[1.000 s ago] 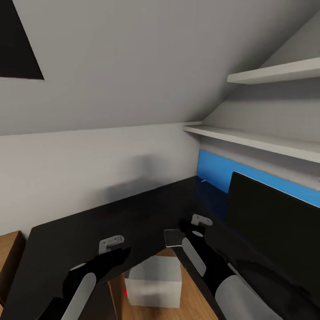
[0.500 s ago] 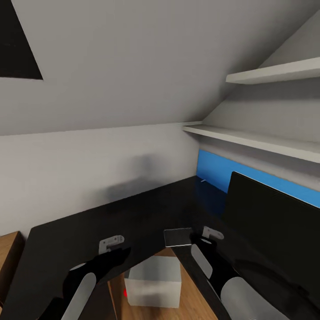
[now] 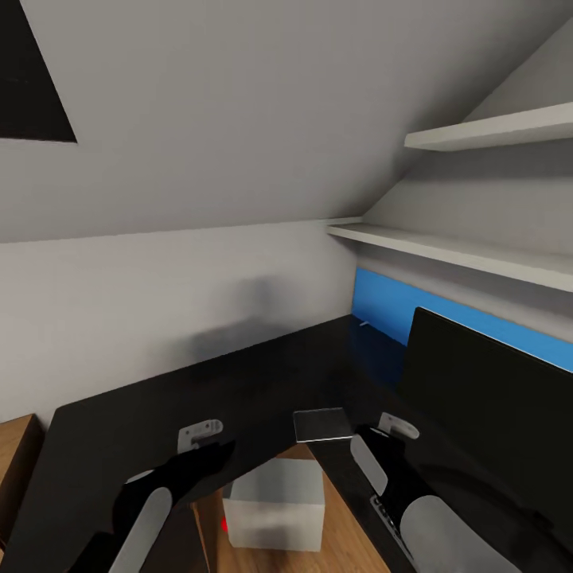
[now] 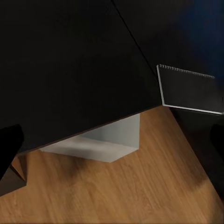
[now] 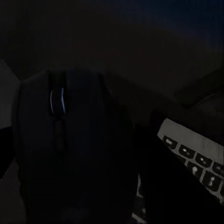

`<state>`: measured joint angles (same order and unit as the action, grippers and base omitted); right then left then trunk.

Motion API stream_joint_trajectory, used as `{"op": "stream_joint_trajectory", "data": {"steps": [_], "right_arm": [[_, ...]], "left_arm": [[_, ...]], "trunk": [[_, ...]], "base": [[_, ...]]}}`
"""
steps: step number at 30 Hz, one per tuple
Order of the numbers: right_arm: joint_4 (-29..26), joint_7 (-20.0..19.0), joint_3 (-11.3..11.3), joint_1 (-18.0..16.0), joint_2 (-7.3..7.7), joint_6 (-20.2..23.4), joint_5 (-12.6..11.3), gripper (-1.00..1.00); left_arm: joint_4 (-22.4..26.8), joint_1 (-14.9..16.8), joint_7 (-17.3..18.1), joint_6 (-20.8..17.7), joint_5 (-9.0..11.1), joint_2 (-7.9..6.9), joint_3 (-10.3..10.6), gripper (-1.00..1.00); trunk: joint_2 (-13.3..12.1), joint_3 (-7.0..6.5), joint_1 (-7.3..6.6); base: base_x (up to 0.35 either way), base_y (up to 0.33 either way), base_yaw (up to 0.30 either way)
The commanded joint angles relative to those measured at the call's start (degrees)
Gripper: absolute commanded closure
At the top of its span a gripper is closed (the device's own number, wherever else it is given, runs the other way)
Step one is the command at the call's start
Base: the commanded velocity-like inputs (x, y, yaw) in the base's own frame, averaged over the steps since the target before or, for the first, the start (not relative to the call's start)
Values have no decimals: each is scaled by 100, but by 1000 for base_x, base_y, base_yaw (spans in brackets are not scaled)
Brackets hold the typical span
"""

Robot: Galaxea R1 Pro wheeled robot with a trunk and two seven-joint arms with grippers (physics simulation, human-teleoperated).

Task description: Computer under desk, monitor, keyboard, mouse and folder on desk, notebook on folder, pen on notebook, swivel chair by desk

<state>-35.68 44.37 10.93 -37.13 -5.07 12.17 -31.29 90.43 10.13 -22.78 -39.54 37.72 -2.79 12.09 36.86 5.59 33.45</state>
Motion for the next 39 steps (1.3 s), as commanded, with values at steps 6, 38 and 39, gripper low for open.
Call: {"op": "stream_joint_trajectory", "data": {"steps": [6,38,39], "right_arm": [[-52,16,125,-22,-99,170,43,100],[-35,11,119,-26,-153,65,27,100],[-35,11,119,-26,-153,62,27,100]], "left_arm": [[14,6,-51,-37,69,190,87,-100],[19,6,-60,-45,69,323,101,-100],[18,6,-60,-42,69,323,101,-100]], "trunk": [[9,11,2],[1132,514,617],[1172,531,639]], "base": [[0,0,0],[0,0,0],[0,0,0]]}}
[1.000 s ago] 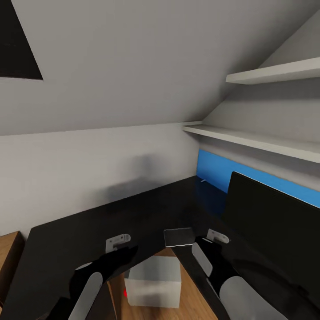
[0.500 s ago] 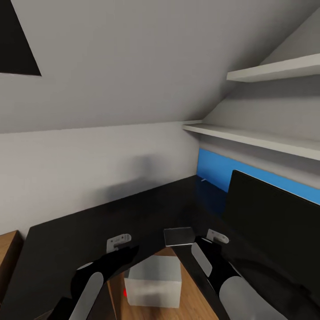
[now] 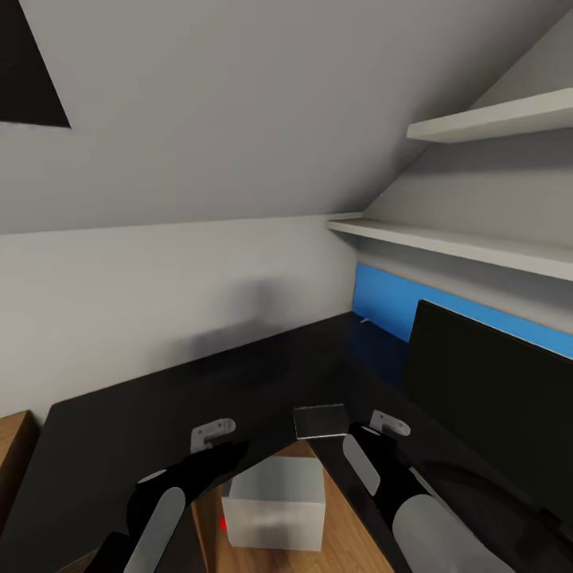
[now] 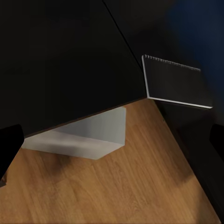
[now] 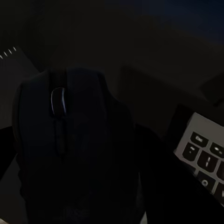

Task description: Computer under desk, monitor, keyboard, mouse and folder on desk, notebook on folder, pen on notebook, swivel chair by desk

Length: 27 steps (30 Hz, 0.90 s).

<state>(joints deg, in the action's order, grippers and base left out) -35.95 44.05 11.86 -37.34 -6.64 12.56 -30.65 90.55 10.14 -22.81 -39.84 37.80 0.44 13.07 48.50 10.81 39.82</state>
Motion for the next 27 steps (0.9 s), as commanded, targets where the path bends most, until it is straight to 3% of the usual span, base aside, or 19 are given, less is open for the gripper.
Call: {"op": "stream_joint_trajectory", "data": {"steps": [1,10,18,21,27], "right_arm": [[-9,43,27,-4,5,21,-38,100],[-7,43,24,-4,5,19,-41,100],[-3,30,-206,-1,13,14,-47,100],[-3,29,-235,-2,14,11,-47,100],[-2,29,-237,-3,14,10,-47,100]], "left_arm": [[7,5,-56,-13,60,0,3,-100],[7,5,-56,-14,60,0,3,-100],[8,5,-56,-14,60,0,3,-100],[9,5,-56,-15,60,0,3,-100],[7,5,-57,-12,60,0,3,-100]], "trunk": [[49,27,24],[410,189,221],[731,333,397],[731,333,397],[971,440,529]], "base": [[0,0,0],[0,0,0],[0,0,0],[0,0,0],[0,0,0]]}}
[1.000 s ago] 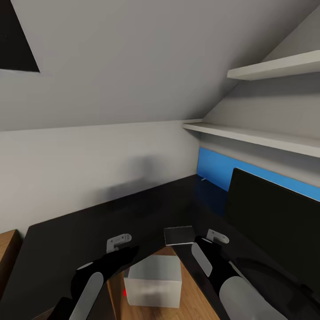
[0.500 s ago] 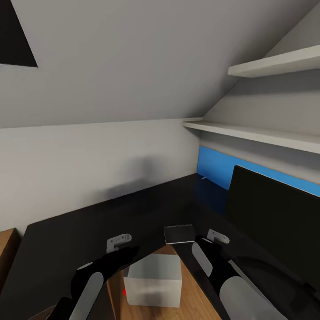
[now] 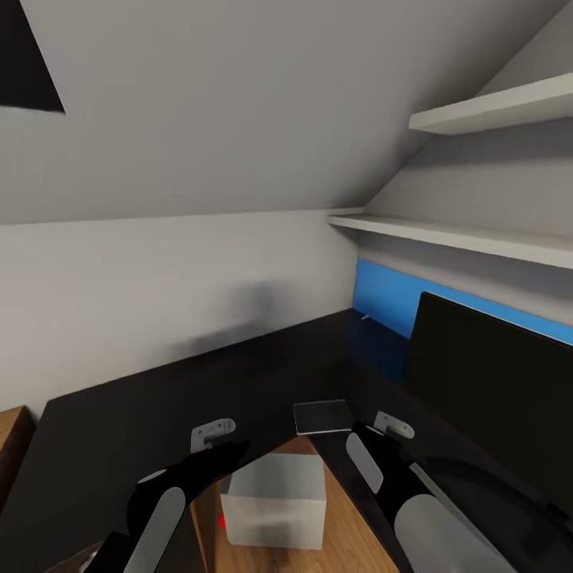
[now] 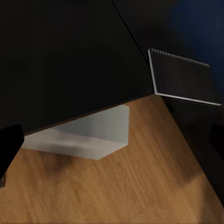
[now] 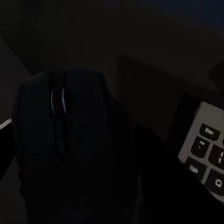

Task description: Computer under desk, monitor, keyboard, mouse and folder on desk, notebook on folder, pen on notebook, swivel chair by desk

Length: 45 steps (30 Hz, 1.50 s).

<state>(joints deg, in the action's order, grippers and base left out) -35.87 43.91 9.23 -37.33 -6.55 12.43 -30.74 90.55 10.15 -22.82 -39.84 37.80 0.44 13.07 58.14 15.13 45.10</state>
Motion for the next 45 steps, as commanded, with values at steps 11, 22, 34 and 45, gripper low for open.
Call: {"op": "stream_joint_trajectory", "data": {"steps": [11,22,34,45], "right_arm": [[-12,42,26,-4,5,22,-38,100],[-12,40,26,-5,5,22,-38,100],[-16,61,18,-5,8,-206,-29,100],[-15,102,-451,-4,6,-489,-29,100]], "left_arm": [[7,6,-64,-7,60,2,3,-100],[7,5,-64,-8,60,1,3,-100],[7,5,-62,-13,60,1,3,-100],[11,5,-61,-15,60,2,8,-100]], "trunk": [[448,206,243],[890,403,485],[1210,547,660],[1210,547,660]], "base": [[0,0,0],[0,0,0],[0,0,0],[0,0,0]]}}
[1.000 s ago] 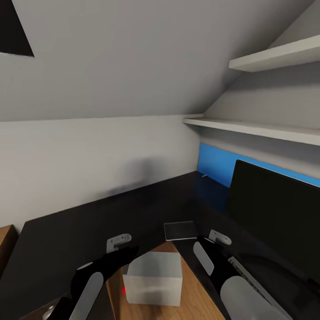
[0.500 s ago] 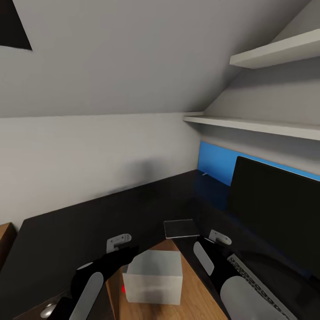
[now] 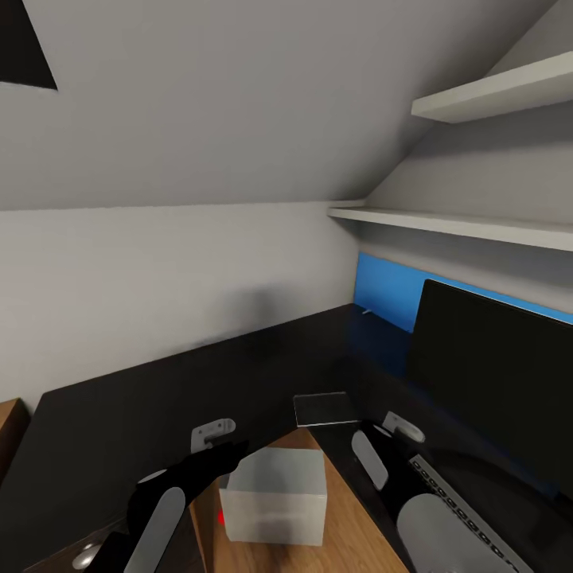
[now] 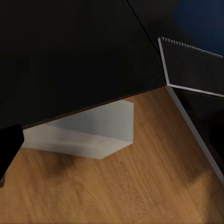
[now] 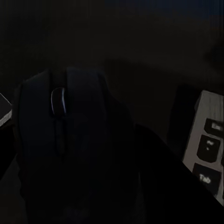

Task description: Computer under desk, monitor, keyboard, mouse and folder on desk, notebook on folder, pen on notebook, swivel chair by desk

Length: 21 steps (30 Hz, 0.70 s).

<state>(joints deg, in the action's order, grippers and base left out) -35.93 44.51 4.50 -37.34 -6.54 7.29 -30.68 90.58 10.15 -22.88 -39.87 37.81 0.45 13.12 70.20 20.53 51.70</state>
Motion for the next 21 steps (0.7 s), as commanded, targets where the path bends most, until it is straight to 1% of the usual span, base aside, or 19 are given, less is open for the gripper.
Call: {"op": "stream_joint_trajectory", "data": {"steps": [1,4,9,15,19,21], "right_arm": [[-10,44,-25,-4,4,23,-34,100],[-9,49,-90,-4,3,19,-34,100],[-4,53,-105,-4,3,25,-34,100],[-2,49,-100,-7,3,27,-35,100],[-2,41,-97,-4,3,27,-36,100],[-2,40,-98,-2,3,27,-36,100]], "left_arm": [[6,5,-54,-12,60,0,3,-100],[11,5,-51,-12,59,-1,0,-100],[12,5,-51,-12,56,-1,-1,-100],[13,5,-58,-10,54,-1,0,-100],[12,5,-59,-9,59,-1,0,-100],[12,5,-58,-7,60,-1,3,-100]], "trunk": [[5,7,0],[5,7,0],[5,7,0],[245,115,132],[245,115,132],[325,151,176]], "base": [[0,0,0],[0,0,0],[0,0,0],[0,0,0],[0,0,0],[0,0,0]]}}
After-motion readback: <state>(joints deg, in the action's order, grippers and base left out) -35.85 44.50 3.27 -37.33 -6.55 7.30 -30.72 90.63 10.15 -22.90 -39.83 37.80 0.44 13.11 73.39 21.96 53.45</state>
